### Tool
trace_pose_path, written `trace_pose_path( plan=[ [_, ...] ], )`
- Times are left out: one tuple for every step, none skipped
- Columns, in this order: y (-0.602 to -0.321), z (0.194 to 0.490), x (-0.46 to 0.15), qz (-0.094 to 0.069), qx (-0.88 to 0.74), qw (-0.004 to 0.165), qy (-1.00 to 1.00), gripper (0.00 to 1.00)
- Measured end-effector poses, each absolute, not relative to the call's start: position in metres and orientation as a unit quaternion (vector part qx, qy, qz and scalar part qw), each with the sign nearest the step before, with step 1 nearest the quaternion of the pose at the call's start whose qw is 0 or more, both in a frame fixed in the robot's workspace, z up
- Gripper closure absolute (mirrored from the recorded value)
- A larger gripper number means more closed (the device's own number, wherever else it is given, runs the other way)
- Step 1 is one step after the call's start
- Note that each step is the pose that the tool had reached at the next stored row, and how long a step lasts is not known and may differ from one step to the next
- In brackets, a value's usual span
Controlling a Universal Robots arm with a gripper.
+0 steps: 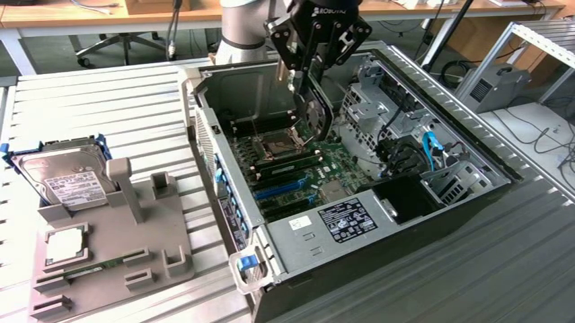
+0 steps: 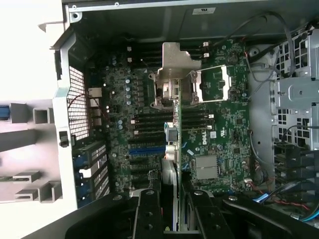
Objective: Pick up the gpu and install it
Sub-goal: 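Pick up the gpu and move the gpu toward the slot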
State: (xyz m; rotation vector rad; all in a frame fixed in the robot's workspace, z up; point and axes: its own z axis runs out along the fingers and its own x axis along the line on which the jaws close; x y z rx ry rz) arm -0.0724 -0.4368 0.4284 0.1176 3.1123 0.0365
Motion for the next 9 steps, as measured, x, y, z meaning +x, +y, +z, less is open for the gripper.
trace_pose_path(
  plan=[
    [-0.4364, 0.4282, -0.0714, 0.012, 0.038, 0.013, 0.999, 0.74],
    [-0.4361, 0.4280, -0.0703, 0.012, 0.038, 0.013, 0.999, 0.74],
    [-0.4357, 0.4277, -0.0692, 0.012, 0.038, 0.013, 0.999, 0.74],
    [-0.4353, 0.4275, -0.0682, 0.012, 0.038, 0.013, 0.999, 0.74],
    [-0.4349, 0.4273, -0.0671, 0.012, 0.038, 0.013, 0.999, 0.74],
    [-0.4346, 0.4270, -0.0660, 0.012, 0.038, 0.013, 0.999, 0.74],
    [-0.4342, 0.4268, -0.0649, 0.011, 0.038, 0.013, 0.999, 0.74],
    [-0.4338, 0.4266, -0.0637, 0.011, 0.038, 0.013, 0.999, 0.74],
    [-0.4334, 0.4263, -0.0626, 0.011, 0.038, 0.013, 0.999, 0.74]
  ],
)
